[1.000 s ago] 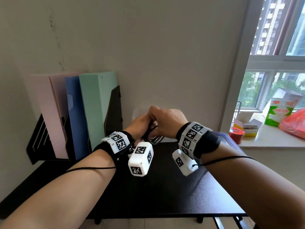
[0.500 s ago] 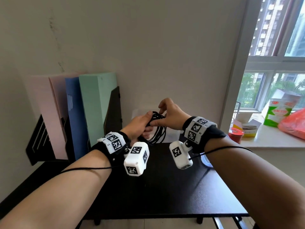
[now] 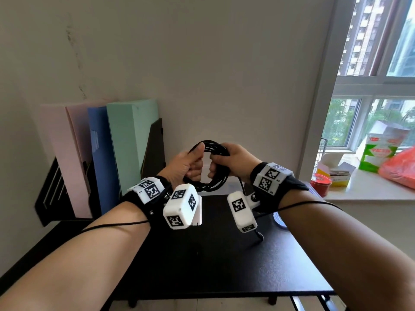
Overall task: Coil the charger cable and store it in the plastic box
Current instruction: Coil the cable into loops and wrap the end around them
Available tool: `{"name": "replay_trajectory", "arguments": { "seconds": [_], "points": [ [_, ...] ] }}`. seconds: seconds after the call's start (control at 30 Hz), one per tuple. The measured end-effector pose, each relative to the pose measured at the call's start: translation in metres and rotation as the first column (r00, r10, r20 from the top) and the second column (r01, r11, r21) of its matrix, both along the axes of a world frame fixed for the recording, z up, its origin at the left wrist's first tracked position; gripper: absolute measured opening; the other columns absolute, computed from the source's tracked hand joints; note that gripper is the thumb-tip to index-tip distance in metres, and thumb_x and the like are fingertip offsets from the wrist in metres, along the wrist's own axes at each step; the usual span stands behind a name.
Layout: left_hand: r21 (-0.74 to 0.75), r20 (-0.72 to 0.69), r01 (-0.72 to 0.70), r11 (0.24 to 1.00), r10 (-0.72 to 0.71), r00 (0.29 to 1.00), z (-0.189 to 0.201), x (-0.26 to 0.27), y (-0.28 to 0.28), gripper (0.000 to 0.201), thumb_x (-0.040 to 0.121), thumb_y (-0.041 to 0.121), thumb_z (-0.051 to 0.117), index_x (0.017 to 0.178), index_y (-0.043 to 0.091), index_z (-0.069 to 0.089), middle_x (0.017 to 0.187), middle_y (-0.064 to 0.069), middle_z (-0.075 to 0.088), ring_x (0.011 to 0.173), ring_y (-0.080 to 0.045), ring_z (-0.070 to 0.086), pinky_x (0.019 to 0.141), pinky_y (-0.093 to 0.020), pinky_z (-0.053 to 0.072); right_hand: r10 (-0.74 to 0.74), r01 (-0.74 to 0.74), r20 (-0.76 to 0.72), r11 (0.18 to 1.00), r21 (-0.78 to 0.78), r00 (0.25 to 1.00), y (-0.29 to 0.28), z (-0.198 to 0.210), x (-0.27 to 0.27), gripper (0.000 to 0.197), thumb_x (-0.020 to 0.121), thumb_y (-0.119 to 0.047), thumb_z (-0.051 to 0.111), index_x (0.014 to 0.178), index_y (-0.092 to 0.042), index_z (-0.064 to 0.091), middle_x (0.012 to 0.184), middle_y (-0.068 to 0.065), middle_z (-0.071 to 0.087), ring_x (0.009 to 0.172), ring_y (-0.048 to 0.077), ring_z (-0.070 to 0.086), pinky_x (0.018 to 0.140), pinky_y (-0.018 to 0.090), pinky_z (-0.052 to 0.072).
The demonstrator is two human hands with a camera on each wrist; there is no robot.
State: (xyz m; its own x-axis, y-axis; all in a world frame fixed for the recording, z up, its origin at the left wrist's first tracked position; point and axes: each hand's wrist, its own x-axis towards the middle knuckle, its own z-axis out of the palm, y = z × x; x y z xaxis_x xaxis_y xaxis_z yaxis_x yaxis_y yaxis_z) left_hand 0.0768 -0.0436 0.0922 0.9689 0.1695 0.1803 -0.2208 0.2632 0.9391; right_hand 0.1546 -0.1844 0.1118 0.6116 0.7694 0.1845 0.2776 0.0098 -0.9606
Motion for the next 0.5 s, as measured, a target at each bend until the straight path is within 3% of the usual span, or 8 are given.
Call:
{"name": "replay_trajectory", "arguments": {
  "seconds": [0.1, 0.17, 0.23, 0.3, 0.37, 0.43, 0.5],
  "points": [
    [0.061, 0.025, -0.046, 0.997, 0.044, 0.999, 0.001, 0.001, 0.0, 0.018, 0.088, 0.025, 0.056, 0.074, 0.017, 0.049, 0.038, 0.009, 0.033, 0.027, -0.002, 0.025, 0.032, -0.013, 0.022, -0.049, 0.049, -0.006, 0.995, 0.088, 0.999, 0.006, -0.003, -0.003, 0.004, 0.093, -0.005, 0.052, 0.096, -0.008, 0.052, 0.068, 0.006, 0.052, 0.061, 0.02, 0.056, 0.078, 0.043, 0.051],
    [0.069, 0.036, 0.003, 0.998, -0.005, 0.999, 0.005, -0.001, 0.003, 0.014, 0.088, 0.025, 0.054, 0.079, 0.016, 0.05, 0.037, 0.009, 0.032, 0.025, -0.002, 0.025, 0.032, -0.011, 0.022, -0.143, 0.132, 0.131, 0.987, 0.089, 0.981, 0.009, -0.005, 0.0, 0.012, 0.091, -0.005, 0.055, 0.098, -0.013, 0.051, 0.079, 0.002, 0.053, 0.071, 0.016, 0.053, 0.077, 0.036, 0.048],
    [0.09, 0.02, 0.08, 0.993, -0.082, 0.996, 0.008, -0.004, 0.007, 0.017, 0.084, 0.029, 0.055, 0.079, 0.015, 0.048, 0.036, 0.008, 0.032, 0.024, -0.002, 0.024, 0.033, -0.01, 0.02, -0.176, 0.17, 0.29, 0.984, 0.045, 0.941, 0.008, -0.003, 0.003, 0.039, 0.085, -0.003, 0.061, 0.12, -0.015, 0.046, 0.107, -0.001, 0.052, 0.09, 0.013, 0.054, 0.081, 0.029, 0.049],
    [0.114, -0.006, 0.134, 0.984, -0.135, 0.991, 0.008, -0.007, 0.008, 0.018, 0.087, 0.027, 0.055, 0.079, 0.013, 0.047, 0.035, 0.008, 0.032, 0.024, -0.001, 0.024, 0.034, -0.011, 0.019, -0.105, 0.13, 0.367, 0.99, -0.045, 0.924, 0.005, 0.001, 0.004, 0.067, 0.08, 0.003, 0.062, 0.138, -0.017, 0.035, 0.127, -0.004, 0.044, 0.104, 0.011, 0.052, 0.085, 0.024, 0.049],
    [0.13, -0.019, 0.158, 0.979, -0.157, 0.987, 0.009, -0.01, 0.006, 0.012, 0.089, 0.018, 0.051, 0.079, 0.012, 0.047, 0.035, 0.008, 0.031, 0.023, -0.001, 0.024, 0.034, -0.011, 0.019, -0.02, 0.067, 0.368, 0.991, -0.115, 0.93, 0.004, 0.002, 0.006, 0.064, 0.077, 0.005, 0.061, 0.136, -0.013, 0.042, 0.118, 0.0, 0.051, 0.099, 0.012, 0.053, 0.08, 0.024, 0.047],
    [0.174, -0.014, 0.112, 0.978, -0.111, 0.994, 0.011, -0.011, 0.005, 0.014, 0.091, 0.008, 0.049, 0.078, 0.013, 0.048, 0.036, 0.007, 0.032, 0.023, -0.001, 0.025, 0.034, -0.012, 0.018, 0.021, 0.024, 0.323, 0.991, -0.135, 0.946, 0.004, 0.002, 0.006, 0.037, 0.08, -0.001, 0.062, 0.117, -0.005, 0.056, 0.093, 0.006, 0.06, 0.083, 0.015, 0.057, 0.075, 0.03, 0.049],
    [0.236, 0.003, 0.016, 0.972, -0.018, 1.0, 0.01, -0.009, 0.005, 0.018, 0.092, 0.002, 0.049, 0.078, 0.013, 0.05, 0.037, 0.007, 0.034, 0.025, -0.002, 0.027, 0.034, -0.013, 0.02, -0.013, 0.068, 0.361, 0.988, -0.139, 0.932, 0.003, 0.003, 0.003, 0.021, 0.086, -0.013, 0.062, 0.105, -0.006, 0.058, 0.079, 0.003, 0.062, 0.071, 0.014, 0.06, 0.065, 0.025, 0.052]
  ]
}}
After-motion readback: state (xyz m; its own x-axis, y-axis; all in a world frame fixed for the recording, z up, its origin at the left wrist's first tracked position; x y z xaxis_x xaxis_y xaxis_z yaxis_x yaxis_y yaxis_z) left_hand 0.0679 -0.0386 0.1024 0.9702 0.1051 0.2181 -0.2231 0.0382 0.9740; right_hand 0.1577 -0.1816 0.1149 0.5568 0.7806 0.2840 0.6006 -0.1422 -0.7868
